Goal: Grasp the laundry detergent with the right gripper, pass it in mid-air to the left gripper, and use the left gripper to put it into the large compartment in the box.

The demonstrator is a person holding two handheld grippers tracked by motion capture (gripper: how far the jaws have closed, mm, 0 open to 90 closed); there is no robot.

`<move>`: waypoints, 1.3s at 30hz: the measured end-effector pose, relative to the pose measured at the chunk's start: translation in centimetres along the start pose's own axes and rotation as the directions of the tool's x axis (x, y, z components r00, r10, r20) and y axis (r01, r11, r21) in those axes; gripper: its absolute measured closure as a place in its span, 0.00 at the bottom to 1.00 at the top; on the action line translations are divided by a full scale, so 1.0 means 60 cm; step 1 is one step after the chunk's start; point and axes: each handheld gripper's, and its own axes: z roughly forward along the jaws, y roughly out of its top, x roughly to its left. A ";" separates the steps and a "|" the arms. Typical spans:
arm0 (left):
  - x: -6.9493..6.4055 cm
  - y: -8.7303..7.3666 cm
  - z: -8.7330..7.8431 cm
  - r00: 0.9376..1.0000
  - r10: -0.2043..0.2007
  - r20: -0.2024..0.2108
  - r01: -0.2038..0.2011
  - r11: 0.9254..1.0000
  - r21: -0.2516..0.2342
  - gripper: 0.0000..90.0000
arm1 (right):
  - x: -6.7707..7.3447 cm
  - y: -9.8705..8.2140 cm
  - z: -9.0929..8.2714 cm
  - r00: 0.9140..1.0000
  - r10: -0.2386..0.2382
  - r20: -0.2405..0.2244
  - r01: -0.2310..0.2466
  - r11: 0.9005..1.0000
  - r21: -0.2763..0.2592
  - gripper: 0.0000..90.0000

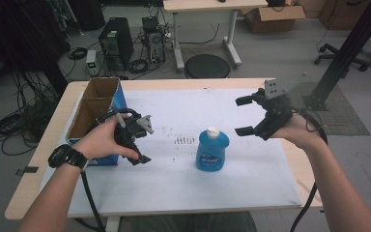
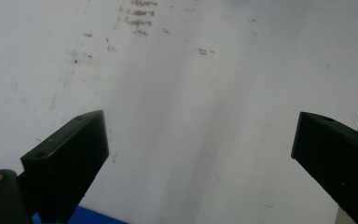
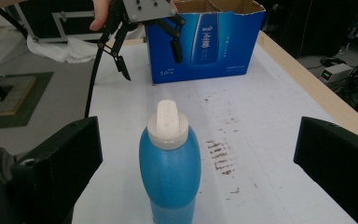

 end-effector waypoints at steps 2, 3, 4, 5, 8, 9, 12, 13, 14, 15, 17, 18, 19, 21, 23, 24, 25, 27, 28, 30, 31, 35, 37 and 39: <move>0.001 0.000 -0.001 1.000 0.009 0.003 -0.009 1.000 0.006 0.05 | 0.000 -0.006 0.001 1.000 0.007 -0.004 -0.007 1.000 -0.009 0.01; -0.001 0.001 -0.001 1.000 0.004 0.004 -0.004 1.000 -0.001 0.05 | 0.000 -0.020 0.003 1.000 0.023 -0.003 -0.023 0.999 -0.024 0.01; -0.001 0.001 -0.001 1.000 0.004 0.004 -0.004 1.000 -0.001 0.05 | 0.000 -0.020 0.003 1.000 0.023 -0.003 -0.023 0.999 -0.024 0.01; -0.001 0.001 -0.001 1.000 0.004 0.005 -0.004 1.000 0.006 0.05 | 0.000 -0.033 0.007 0.999 0.035 -0.009 -0.035 0.999 -0.026 0.01; -0.001 0.001 -0.001 1.000 0.008 0.003 -0.008 1.000 0.007 0.05 | 0.000 -0.044 0.012 0.999 0.043 -0.007 -0.043 0.999 -0.025 0.01; -0.002 0.001 -0.001 1.000 0.004 0.001 -0.004 1.000 0.003 0.05 | 0.000 -0.059 0.020 0.998 0.052 -0.019 -0.053 0.998 -0.032 0.01; -0.002 0.001 -0.001 1.000 0.007 0.005 -0.007 1.000 0.004 0.05 | 0.000 -0.069 0.026 0.998 0.055 -0.002 -0.055 0.998 -0.028 0.01; -0.002 0.001 -0.001 1.000 0.007 0.003 -0.007 1.000 0.004 0.05 | 0.000 -0.074 0.030 0.998 0.058 -0.010 -0.058 0.998 -0.034 0.01; -0.002 0.001 -0.001 1.000 0.002 0.003 -0.002 1.000 0.006 0.05 | 0.001 -0.086 0.039 0.997 0.071 -0.026 -0.072 0.997 -0.039 0.01; -0.002 0.001 -0.001 1.000 0.002 0.003 -0.002 1.000 0.006 0.05 | 0.001 -0.086 0.039 0.997 0.071 -0.026 -0.072 0.997 -0.039 0.01; -0.002 0.001 -0.001 1.000 0.006 0.003 -0.006 1.000 0.004 0.05 | 0.002 -0.096 0.047 0.997 0.076 -0.020 -0.077 0.997 -0.029 0.01; -0.003 0.000 -0.002 1.000 0.006 0.004 -0.006 1.000 0.007 0.05 | 0.002 -0.106 0.055 0.996 0.085 -0.028 -0.085 0.996 -0.034 0.02; -0.003 0.000 -0.001 1.000 0.004 0.006 -0.004 1.000 0.004 0.05 | 0.002 -0.109 0.057 0.996 0.087 -0.031 -0.088 0.996 -0.030 0.02; -0.003 0.001 -0.001 1.000 0.003 0.003 -0.003 1.000 0.008 0.05 | 0.002 -0.118 0.065 0.995 0.096 -0.036 -0.097 0.995 -0.028 0.02; -0.003 0.001 -0.001 1.000 0.004 0.004 -0.004 1.000 0.010 0.05 | 0.002 -0.121 0.068 0.994 0.101 -0.039 -0.102 0.994 -0.028 0.02; -0.003 0.002 -0.001 1.000 0.010 0.005 -0.010 1.000 0.007 0.05 | 0.002 -0.128 0.076 0.993 0.106 -0.048 -0.107 0.994 -0.021 0.02; -0.003 0.002 -0.001 1.000 0.010 0.005 -0.010 1.000 0.007 0.05 | 0.002 -0.128 0.076 0.993 0.106 -0.048 -0.107 0.994 -0.021 0.02; -0.003 0.002 -0.001 1.000 0.008 0.007 -0.008 1.000 0.005 0.05 | 0.002 -0.133 0.083 0.993 0.105 -0.050 -0.106 0.994 -0.013 0.02; -0.003 0.002 -0.001 1.000 0.008 0.007 -0.008 1.000 0.006 0.05 | 0.002 -0.136 0.090 0.992 0.111 -0.057 -0.112 0.994 -0.010 0.02; -0.004 0.002 -0.001 1.000 0.008 0.006 -0.008 1.000 0.010 0.05 | 0.002 -0.138 0.093 0.992 0.111 -0.059 -0.112 0.994 -0.007 0.02; -0.004 0.002 -0.002 1.000 0.009 0.010 -0.009 1.000 0.005 0.05 | 0.002 -0.141 0.100 0.991 0.114 -0.064 -0.115 0.993 -0.003 0.02; -0.004 0.001 -0.003 1.000 0.007 0.006 -0.007 1.000 0.004 0.05 | 0.003 -0.145 0.113 0.991 0.116 -0.067 -0.115 0.993 0.015 0.02; -0.004 0.001 -0.003 1.000 0.004 0.009 -0.004 1.000 0.000 0.05 | 0.003 -0.146 0.121 0.990 0.119 -0.079 -0.119 0.993 0.014 0.02; -0.004 0.001 -0.003 1.000 0.006 0.007 -0.006 1.000 0.000 0.05 | 0.004 -0.147 0.123 0.989 0.120 -0.080 -0.119 0.993 0.014 0.02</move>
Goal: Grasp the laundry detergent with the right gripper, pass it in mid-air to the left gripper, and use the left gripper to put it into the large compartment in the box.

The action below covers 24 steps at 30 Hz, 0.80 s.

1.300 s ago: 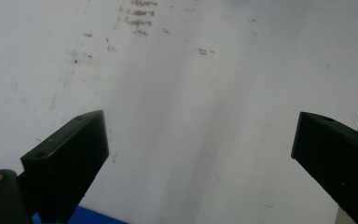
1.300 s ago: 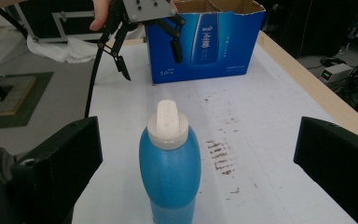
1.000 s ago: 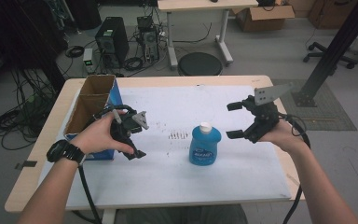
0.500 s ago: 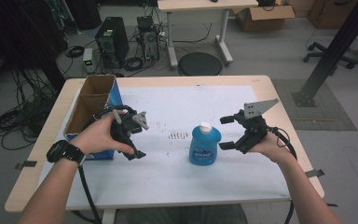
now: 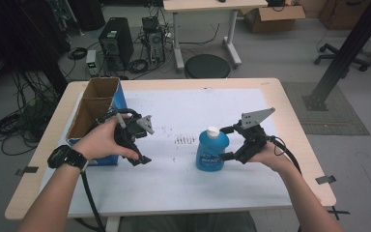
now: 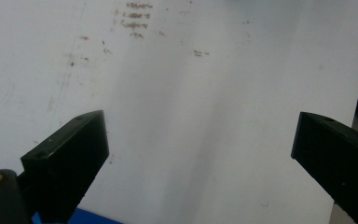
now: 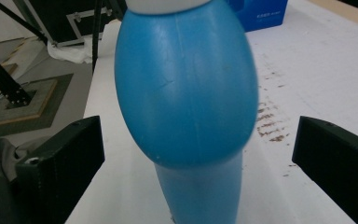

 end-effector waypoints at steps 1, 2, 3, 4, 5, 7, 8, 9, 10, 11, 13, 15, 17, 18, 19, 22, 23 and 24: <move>0.000 0.000 0.000 1.000 0.003 0.002 -0.003 1.000 0.003 0.05 | 0.000 -0.001 0.004 1.000 0.000 -0.005 0.000 1.000 0.006 0.03; 0.000 0.000 0.000 1.000 0.003 0.003 -0.003 1.000 0.001 0.05 | 0.001 -0.001 0.009 1.000 -0.001 -0.006 0.001 1.000 0.010 0.03; 0.000 0.000 -0.001 1.000 0.004 0.003 -0.004 1.000 -0.001 0.05 | 0.001 -0.002 0.017 1.000 0.002 -0.014 -0.002 1.000 0.011 0.03; 0.000 0.000 -0.001 1.000 0.004 0.003 -0.004 1.000 -0.001 0.05 | 0.001 -0.002 0.017 1.000 0.002 -0.014 -0.002 1.000 0.011 0.03; -0.001 0.000 -0.001 1.000 0.000 0.001 0.000 1.000 -0.004 0.05 | 0.001 -0.002 0.019 1.000 0.000 -0.015 0.000 1.000 0.011 0.03; -0.001 0.001 -0.001 1.000 0.001 0.002 -0.001 1.000 -0.005 0.05 | 0.002 -0.002 0.027 1.000 -0.005 -0.014 0.005 1.000 0.017 0.03; -0.001 0.001 -0.002 1.000 0.007 0.003 -0.007 1.000 0.000 0.05 | 0.002 -0.002 0.029 1.000 -0.006 -0.016 0.006 1.000 0.017 0.03; -0.001 0.001 -0.002 1.000 0.008 0.004 -0.008 1.000 -0.001 0.05 | 0.002 -0.002 0.036 1.000 -0.008 -0.020 0.008 1.000 0.020 0.04; -0.001 0.000 -0.002 1.000 0.008 0.004 -0.008 1.000 -0.002 0.05 | 0.003 -0.003 0.038 1.000 -0.010 -0.016 0.010 1.000 0.022 0.04; -0.001 0.000 -0.002 1.000 0.008 0.004 -0.008 1.000 -0.002 0.05 | 0.003 -0.003 0.038 1.000 -0.010 -0.016 0.010 1.000 0.022 0.04; -0.001 0.001 -0.002 1.000 0.007 0.002 -0.007 1.000 -0.003 0.05 | 0.002 -0.003 0.042 1.000 -0.009 -0.016 0.009 1.000 0.020 0.05; -0.002 0.002 -0.001 1.000 0.007 0.004 -0.007 1.000 -0.005 0.05 | 0.002 -0.004 0.046 1.000 -0.013 -0.016 0.013 1.000 0.018 0.07; -0.003 0.004 -0.001 1.000 0.011 0.004 -0.011 1.000 -0.006 0.05 | 0.002 -0.004 0.049 1.000 -0.017 -0.010 0.018 1.000 0.018 0.08; -0.003 0.004 -0.001 1.000 0.011 0.004 -0.011 1.000 -0.006 0.05 | 0.002 -0.004 0.049 1.000 -0.017 -0.010 0.018 1.000 0.018 0.08; -0.003 0.004 -0.001 1.000 0.012 0.005 -0.012 1.000 -0.006 0.05 | 0.002 -0.004 0.050 1.000 -0.021 -0.014 0.021 1.000 0.016 0.09; -0.002 0.004 -0.002 1.000 0.009 0.003 -0.009 1.000 -0.010 0.05 | 0.002 -0.004 0.052 0.999 -0.030 -0.012 0.030 1.000 0.009 0.13; -0.002 0.004 -0.002 1.000 0.009 0.003 -0.009 1.000 -0.010 0.05 | 0.002 -0.004 0.052 0.999 -0.030 -0.012 0.030 1.000 0.009 0.13; -0.003 0.004 -0.002 1.000 0.011 0.004 -0.011 1.000 -0.010 0.05 | 0.002 -0.004 0.052 1.000 -0.029 -0.009 0.029 1.000 0.005 0.15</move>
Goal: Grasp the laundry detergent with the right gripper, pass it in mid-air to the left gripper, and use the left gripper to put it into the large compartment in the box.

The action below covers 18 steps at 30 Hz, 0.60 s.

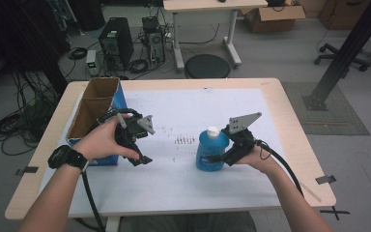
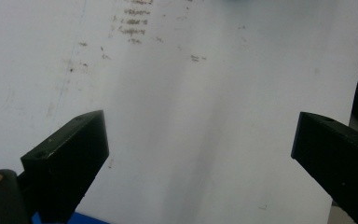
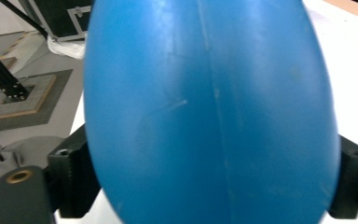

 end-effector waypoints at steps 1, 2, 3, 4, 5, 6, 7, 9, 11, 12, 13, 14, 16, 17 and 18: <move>0.000 0.000 0.000 1.000 -0.001 -0.001 0.001 1.000 0.000 0.05 | 0.000 0.000 0.000 1.000 -0.003 -0.002 0.003 1.000 -0.001 0.16; 0.000 -0.001 -0.001 1.000 0.002 -0.004 -0.002 1.000 -0.001 0.05 | 0.000 0.000 0.000 1.000 -0.007 0.001 0.007 1.000 -0.001 0.16; 0.000 -0.001 -0.001 1.000 -0.005 -0.002 0.005 1.000 -0.003 0.05 | 0.000 0.000 0.000 1.000 -0.006 0.000 0.006 1.000 0.001 0.18; 0.000 -0.001 -0.001 1.000 -0.005 -0.002 0.005 1.000 -0.003 0.05 | 0.000 0.000 0.000 1.000 -0.006 0.000 0.006 1.000 0.001 0.18; 0.001 -0.002 -0.002 1.000 -0.002 -0.008 0.002 1.000 -0.001 0.05 | -0.001 0.000 0.001 1.000 -0.006 0.002 0.006 1.000 0.001 0.20; 0.001 -0.002 -0.002 1.000 -0.002 -0.008 0.002 1.000 -0.001 0.05 | -0.001 0.000 0.001 1.000 -0.006 0.002 0.006 1.000 0.001 0.20; 0.001 -0.002 -0.002 1.000 -0.003 -0.010 0.003 1.000 0.001 0.05 | 0.000 -0.001 0.002 1.000 -0.008 -0.006 0.008 1.000 0.005 0.22; 0.000 -0.003 -0.003 1.000 0.000 -0.007 0.000 1.000 0.000 0.05 | 0.000 -0.001 0.004 1.000 -0.006 -0.011 0.006 1.000 0.012 0.24; 0.000 -0.004 -0.004 1.000 -0.001 -0.005 0.001 1.000 0.000 0.05 | 0.000 -0.001 0.005 1.000 -0.010 -0.007 0.010 1.000 0.012 0.24; 0.000 -0.004 -0.004 1.000 -0.002 -0.004 0.002 1.000 -0.004 0.05 | 0.000 -0.001 0.005 1.000 -0.013 -0.009 0.013 1.000 0.012 0.25; 0.000 -0.004 -0.005 1.000 0.000 -0.004 0.000 1.000 -0.004 0.05 | 0.001 -0.001 0.005 1.000 -0.018 -0.007 0.018 1.000 0.012 0.26; 0.000 -0.004 -0.006 1.000 0.004 -0.007 -0.005 1.000 -0.004 0.05 | 0.000 0.000 0.004 1.000 -0.020 -0.005 0.020 1.000 0.008 0.26; 0.000 -0.005 -0.007 1.000 -0.003 -0.009 0.003 1.000 -0.004 0.05 | 0.000 0.001 0.003 1.000 -0.019 -0.004 0.019 1.000 0.001 0.28; 0.001 -0.005 -0.008 1.000 0.005 -0.011 -0.005 1.000 -0.005 0.05 | -0.001 0.001 0.001 1.000 -0.016 -0.002 0.016 1.000 0.002 0.28; 0.000 -0.005 -0.008 1.000 0.000 -0.011 0.000 1.000 -0.005 0.05 | -0.001 0.001 0.001 1.000 -0.016 -0.002 0.016 1.000 0.002 0.28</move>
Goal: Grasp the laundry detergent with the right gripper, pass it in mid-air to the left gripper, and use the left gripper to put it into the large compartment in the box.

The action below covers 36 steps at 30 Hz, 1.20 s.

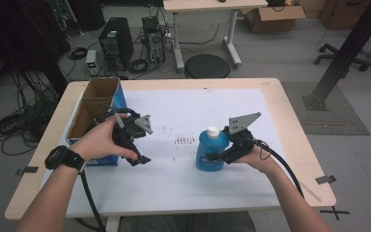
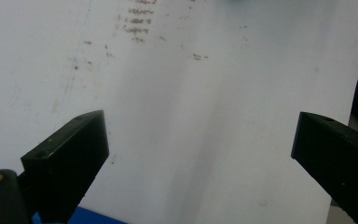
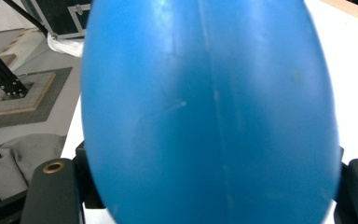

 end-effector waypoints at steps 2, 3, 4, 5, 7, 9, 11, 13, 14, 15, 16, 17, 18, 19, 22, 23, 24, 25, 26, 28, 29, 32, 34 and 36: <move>0.000 0.000 -0.001 1.000 -0.001 0.000 0.001 1.000 -0.002 0.05 | -0.001 0.000 -0.001 1.000 -0.001 0.004 0.001 1.000 0.006 0.28; 0.000 0.000 -0.001 1.000 -0.001 0.000 0.001 1.000 -0.002 0.05 | -0.001 0.000 -0.001 1.000 -0.001 0.004 0.001 1.000 0.006 0.28; 0.000 0.000 -0.002 1.000 0.000 -0.001 0.000 1.000 0.003 0.05 | 0.000 -0.001 -0.001 1.000 -0.001 0.003 0.001 1.000 0.008 0.29; 0.000 0.000 -0.002 1.000 0.000 -0.001 0.000 1.000 0.003 0.05 | 0.000 -0.001 -0.001 1.000 -0.001 0.003 0.001 1.000 0.008 0.29; 0.000 0.001 -0.003 1.000 0.005 -0.002 -0.005 1.000 0.003 0.05 | 0.000 -0.001 -0.001 1.000 -0.003 0.003 0.003 1.000 0.006 0.30; 0.000 0.001 -0.004 1.000 0.006 -0.003 -0.006 1.000 -0.001 0.05 | 0.000 0.000 -0.001 1.000 -0.006 0.003 0.006 1.000 0.006 0.32; -0.001 0.000 -0.005 1.000 0.001 -0.002 -0.001 1.000 0.001 0.05 | 0.000 0.000 -0.001 1.000 -0.010 0.001 0.010 1.000 0.006 0.34; -0.001 0.000 -0.006 1.000 0.001 -0.003 -0.001 1.000 0.003 0.05 | 0.001 0.000 -0.001 1.000 -0.013 0.002 0.013 1.000 0.005 0.34; -0.001 -0.001 -0.006 1.000 0.000 -0.003 0.000 1.000 0.004 0.05 | 0.001 0.000 -0.001 1.000 -0.012 -0.001 0.012 1.000 0.005 0.35; -0.001 -0.001 -0.006 1.000 -0.001 -0.003 0.001 1.000 0.003 0.05 | 0.001 0.000 -0.001 1.000 -0.014 0.001 0.014 1.000 0.004 0.35; 0.000 -0.001 -0.007 1.000 0.003 -0.005 -0.003 1.000 0.003 0.05 | 0.000 -0.001 -0.001 1.000 -0.011 0.003 0.011 1.000 0.006 0.36; -0.001 -0.001 -0.007 1.000 -0.002 -0.006 0.002 1.000 0.003 0.05 | 0.000 -0.001 -0.001 1.000 -0.011 0.003 0.011 1.000 0.006 0.36; -0.001 -0.001 -0.008 1.000 0.000 -0.005 0.000 1.000 0.003 0.05 | 0.000 -0.002 -0.002 1.000 -0.010 0.005 0.010 1.000 0.004 0.37; -0.001 -0.001 -0.008 1.000 0.000 -0.005 0.000 1.000 0.003 0.05 | 0.000 -0.002 -0.002 1.000 -0.011 0.007 0.011 1.000 0.004 0.37; -0.002 0.000 -0.007 1.000 0.002 -0.005 -0.002 1.000 0.003 0.05 | 0.000 -0.004 -0.002 1.000 -0.012 0.006 0.012 1.000 0.002 0.39; -0.002 0.001 -0.007 1.000 0.002 -0.006 -0.002 1.000 0.004 0.05 | 0.000 -0.004 -0.002 1.000 -0.012 0.009 0.012 1.000 0.004 0.40; -0.002 0.001 -0.007 1.000 0.002 -0.005 -0.002 1.000 0.004 0.05 | 0.000 -0.004 -0.002 1.000 -0.013 0.008 0.013 1.000 0.005 0.41; -0.003 0.001 -0.006 1.000 -0.001 -0.005 0.001 1.000 0.005 0.05 | 0.000 -0.005 -0.002 1.000 -0.014 0.001 0.014 1.000 -0.001 0.43; -0.003 0.001 -0.006 1.000 -0.001 -0.006 0.001 1.000 0.004 0.05 | 0.000 -0.005 -0.002 1.000 -0.014 -0.003 0.014 1.000 -0.001 0.44; -0.003 0.001 -0.006 1.000 0.000 -0.006 0.000 1.000 0.003 0.05 | 0.001 -0.005 -0.001 1.000 -0.022 0.001 0.022 1.000 -0.002 0.45; -0.003 0.002 -0.006 1.000 0.001 -0.005 -0.001 1.000 0.005 0.05 | 0.002 -0.005 -0.001 1.000 -0.023 0.001 0.023 1.000 -0.003 0.45; -0.003 0.002 -0.005 1.000 0.002 -0.006 -0.002 1.000 0.007 0.05 | 0.003 -0.006 -0.001 1.000 -0.028 0.008 0.028 1.000 -0.007 0.45; -0.003 0.002 -0.005 1.000 0.008 -0.003 -0.008 1.000 0.004 0.05 | 0.003 -0.007 -0.002 1.000 -0.026 0.009 0.026 1.000 -0.011 0.46; -0.003 0.003 -0.006 1.000 0.005 -0.001 -0.005 1.000 0.003 0.05 | 0.003 -0.006 -0.002 0.999 -0.030 0.009 0.030 0.999 -0.010 0.46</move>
